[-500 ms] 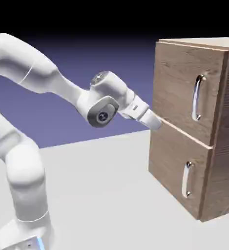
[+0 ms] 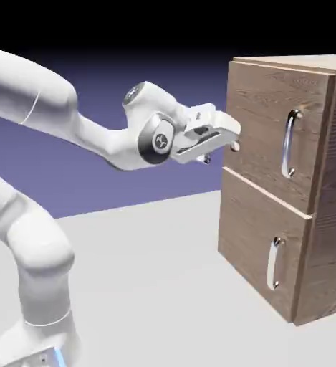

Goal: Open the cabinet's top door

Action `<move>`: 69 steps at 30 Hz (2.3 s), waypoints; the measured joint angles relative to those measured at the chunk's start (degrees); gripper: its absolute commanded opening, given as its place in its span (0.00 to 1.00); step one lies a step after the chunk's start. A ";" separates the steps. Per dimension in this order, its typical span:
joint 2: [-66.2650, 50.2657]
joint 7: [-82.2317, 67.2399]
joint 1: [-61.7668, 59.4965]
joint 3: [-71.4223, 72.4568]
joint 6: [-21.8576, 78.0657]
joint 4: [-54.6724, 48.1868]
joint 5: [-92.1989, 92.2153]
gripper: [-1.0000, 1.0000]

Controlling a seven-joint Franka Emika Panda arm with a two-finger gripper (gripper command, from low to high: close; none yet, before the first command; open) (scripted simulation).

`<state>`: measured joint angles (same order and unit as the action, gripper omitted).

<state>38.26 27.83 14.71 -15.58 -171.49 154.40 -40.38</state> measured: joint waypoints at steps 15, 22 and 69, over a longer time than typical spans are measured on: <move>5.18 -13.53 12.98 -14.42 2.33 -6.11 -37.38 0.50; 7.60 -19.85 19.04 -21.16 3.41 -8.97 -54.82 0.50; 3.32 -28.68 35.58 -40.30 13.16 -20.04 -125.63 0.00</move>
<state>41.58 -0.85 50.29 -55.88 -158.33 134.35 -166.01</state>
